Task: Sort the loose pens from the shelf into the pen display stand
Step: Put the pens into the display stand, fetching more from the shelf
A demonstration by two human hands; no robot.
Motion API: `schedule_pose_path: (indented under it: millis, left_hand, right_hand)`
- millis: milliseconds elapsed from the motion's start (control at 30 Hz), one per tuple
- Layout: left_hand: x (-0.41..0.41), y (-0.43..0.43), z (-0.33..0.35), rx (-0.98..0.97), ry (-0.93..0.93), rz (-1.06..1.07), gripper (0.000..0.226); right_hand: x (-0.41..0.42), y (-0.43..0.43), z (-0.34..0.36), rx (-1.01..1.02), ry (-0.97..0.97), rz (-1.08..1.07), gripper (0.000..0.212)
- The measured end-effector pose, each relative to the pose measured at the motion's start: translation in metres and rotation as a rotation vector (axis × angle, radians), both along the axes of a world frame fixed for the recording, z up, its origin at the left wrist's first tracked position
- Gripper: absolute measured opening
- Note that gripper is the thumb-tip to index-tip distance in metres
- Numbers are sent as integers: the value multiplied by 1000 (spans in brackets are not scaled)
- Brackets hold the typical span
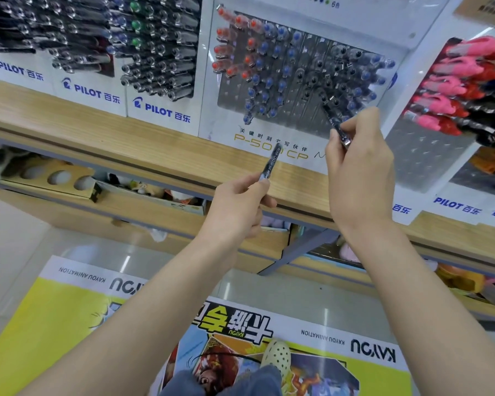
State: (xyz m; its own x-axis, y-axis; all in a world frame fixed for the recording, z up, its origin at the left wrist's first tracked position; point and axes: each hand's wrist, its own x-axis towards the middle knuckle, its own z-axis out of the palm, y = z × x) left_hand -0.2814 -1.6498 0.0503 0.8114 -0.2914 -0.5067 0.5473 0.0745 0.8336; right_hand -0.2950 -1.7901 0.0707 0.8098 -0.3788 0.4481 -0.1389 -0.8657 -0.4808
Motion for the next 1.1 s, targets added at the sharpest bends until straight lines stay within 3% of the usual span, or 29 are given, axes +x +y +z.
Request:
schedule_pose_path:
  millis: [400, 600, 833, 1100]
  left_hand:
    - [7, 9, 11, 6, 18, -48, 16]
    - [13, 7, 11, 48, -7, -48, 16]
    - [15, 7, 11, 121, -93, -112, 19]
    - [14, 2, 18, 170, -142, -185, 19]
  right_hand:
    - [13, -2, -8, -106, -87, -2, 25]
    - [17, -10, -2, -111, -117, 0, 11]
    - [26, -11, -6, -200, -182, -20, 15]
    - [28, -18, 4, -90, -145, -30, 12]
